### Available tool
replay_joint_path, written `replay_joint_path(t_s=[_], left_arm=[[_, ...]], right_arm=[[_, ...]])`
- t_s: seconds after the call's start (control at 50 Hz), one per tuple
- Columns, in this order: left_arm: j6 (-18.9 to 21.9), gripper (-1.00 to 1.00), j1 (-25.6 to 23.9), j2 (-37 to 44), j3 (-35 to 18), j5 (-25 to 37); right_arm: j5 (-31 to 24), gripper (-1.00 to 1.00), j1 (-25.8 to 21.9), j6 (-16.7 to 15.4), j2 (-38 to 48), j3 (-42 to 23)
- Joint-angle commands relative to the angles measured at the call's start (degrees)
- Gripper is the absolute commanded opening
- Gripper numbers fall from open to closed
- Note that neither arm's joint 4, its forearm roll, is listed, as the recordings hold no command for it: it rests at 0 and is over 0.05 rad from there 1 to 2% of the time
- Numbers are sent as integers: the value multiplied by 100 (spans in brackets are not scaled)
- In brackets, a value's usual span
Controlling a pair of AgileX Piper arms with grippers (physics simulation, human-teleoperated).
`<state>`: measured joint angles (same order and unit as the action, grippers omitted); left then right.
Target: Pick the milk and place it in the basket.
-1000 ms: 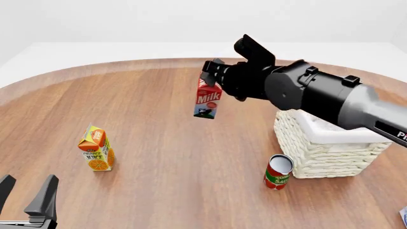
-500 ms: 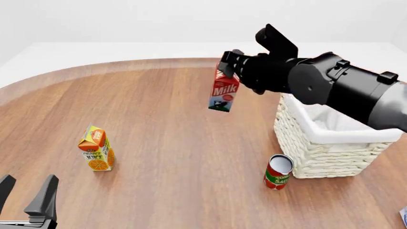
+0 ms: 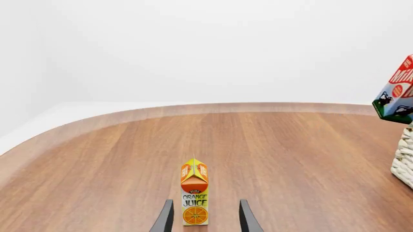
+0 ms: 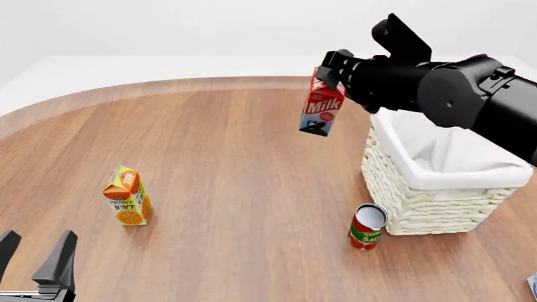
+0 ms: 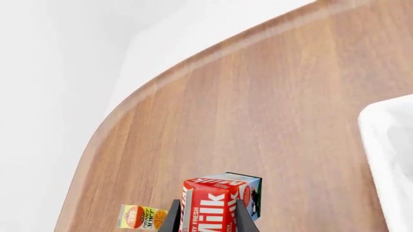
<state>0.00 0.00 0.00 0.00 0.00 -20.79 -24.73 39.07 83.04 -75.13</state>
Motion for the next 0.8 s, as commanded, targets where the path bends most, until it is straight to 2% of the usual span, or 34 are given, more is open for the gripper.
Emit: replay_joint_path(t_s=[0.02,0.8], left_arm=[[0,100,0,0,0,0],[0,100,0,0,0,0]], right_arm=[[-91,-100,195,7,-237,-163],[-344,-100,1023,62,-971,-20]])
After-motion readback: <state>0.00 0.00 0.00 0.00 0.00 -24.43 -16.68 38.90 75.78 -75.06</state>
